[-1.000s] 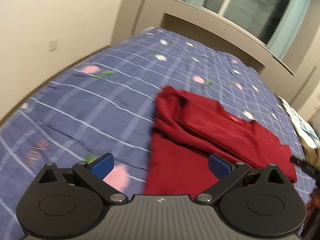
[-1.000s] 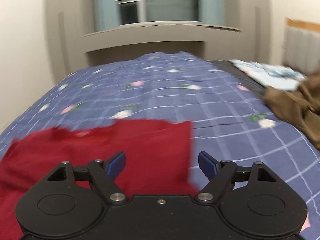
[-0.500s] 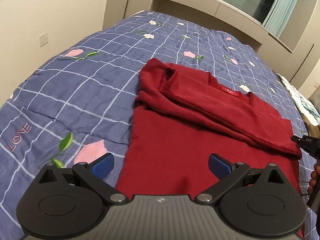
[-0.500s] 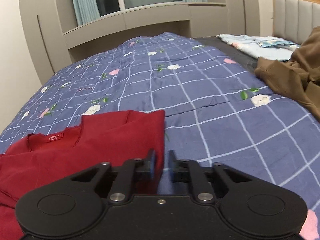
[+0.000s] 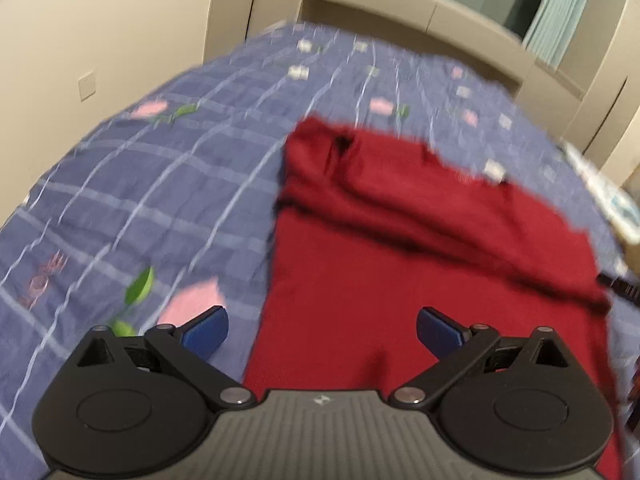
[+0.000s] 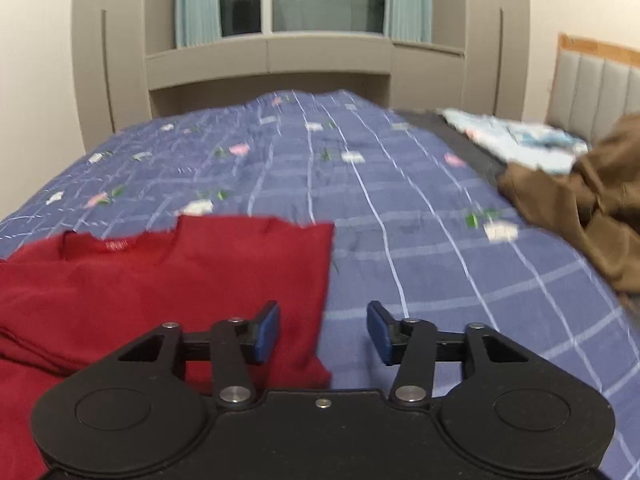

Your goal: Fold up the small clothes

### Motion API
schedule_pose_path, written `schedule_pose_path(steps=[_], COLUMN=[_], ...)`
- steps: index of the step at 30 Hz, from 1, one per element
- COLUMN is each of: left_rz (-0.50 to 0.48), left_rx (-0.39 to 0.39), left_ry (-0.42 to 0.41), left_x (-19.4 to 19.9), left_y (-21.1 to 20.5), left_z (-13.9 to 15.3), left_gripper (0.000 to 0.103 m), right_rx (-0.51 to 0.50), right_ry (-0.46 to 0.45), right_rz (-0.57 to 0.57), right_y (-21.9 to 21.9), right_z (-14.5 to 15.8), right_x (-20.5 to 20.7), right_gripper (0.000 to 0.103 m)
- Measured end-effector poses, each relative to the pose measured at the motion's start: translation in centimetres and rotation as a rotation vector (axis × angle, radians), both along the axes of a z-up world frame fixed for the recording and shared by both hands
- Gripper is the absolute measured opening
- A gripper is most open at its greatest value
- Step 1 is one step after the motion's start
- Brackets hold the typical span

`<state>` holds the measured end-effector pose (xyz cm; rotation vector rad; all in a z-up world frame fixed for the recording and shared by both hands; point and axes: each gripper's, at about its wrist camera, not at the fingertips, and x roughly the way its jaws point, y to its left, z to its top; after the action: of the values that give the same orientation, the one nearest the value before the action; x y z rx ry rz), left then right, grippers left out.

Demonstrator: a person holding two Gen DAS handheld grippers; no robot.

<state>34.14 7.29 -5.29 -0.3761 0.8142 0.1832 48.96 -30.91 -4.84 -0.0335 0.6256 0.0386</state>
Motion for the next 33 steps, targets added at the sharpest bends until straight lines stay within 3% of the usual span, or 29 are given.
schedule_pose_path(steps=[6, 10, 13, 16, 20, 24, 28, 33], left_rz=[0.018, 0.064, 0.118, 0.124, 0.099, 0.09, 0.114, 0.077], left_rx=[0.093, 0.102, 0.103, 0.059, 0.076, 0.054, 0.03, 0.026], left_ry=[-0.144, -0.072, 0.084, 0.08, 0.106, 0.112, 0.08, 0.031], left_x=[5.6, 10.5, 12.5, 11.6, 11.8, 11.4, 8.4, 2.8], left_y=[0.9, 2.3, 3.3, 4.1, 4.3, 4.5, 5.0, 4.6], left_z=[2.5, 0.5, -1.5, -2.2, -2.8, -2.2, -0.9, 0.7], left_gripper=[0.102, 0.102, 0.102, 0.102, 0.103, 0.102, 0.102, 0.102], right_rx=[-0.006, -0.017, -0.004, -0.012, -0.004, 0.007, 0.015, 0.026], right_ry=[0.0, 0.044, 0.033, 0.003, 0.063, 0.054, 0.01, -0.019], right_rz=[0.037, 0.029, 0.022, 0.023, 0.017, -0.011, 0.027, 0.106], right_y=[1.6, 2.0, 1.5, 1.1, 0.6, 0.3, 0.0, -0.7], right_z=[-0.4, -1.8, -1.5, -1.0, -2.1, -1.0, 0.9, 2.6], right_x=[1.9, 2.7, 2.1, 1.1, 1.1, 0.3, -2.7, -8.5], right_gripper=[0.068, 0.074, 0.077, 0.082, 0.086, 0.087, 0.095, 0.102])
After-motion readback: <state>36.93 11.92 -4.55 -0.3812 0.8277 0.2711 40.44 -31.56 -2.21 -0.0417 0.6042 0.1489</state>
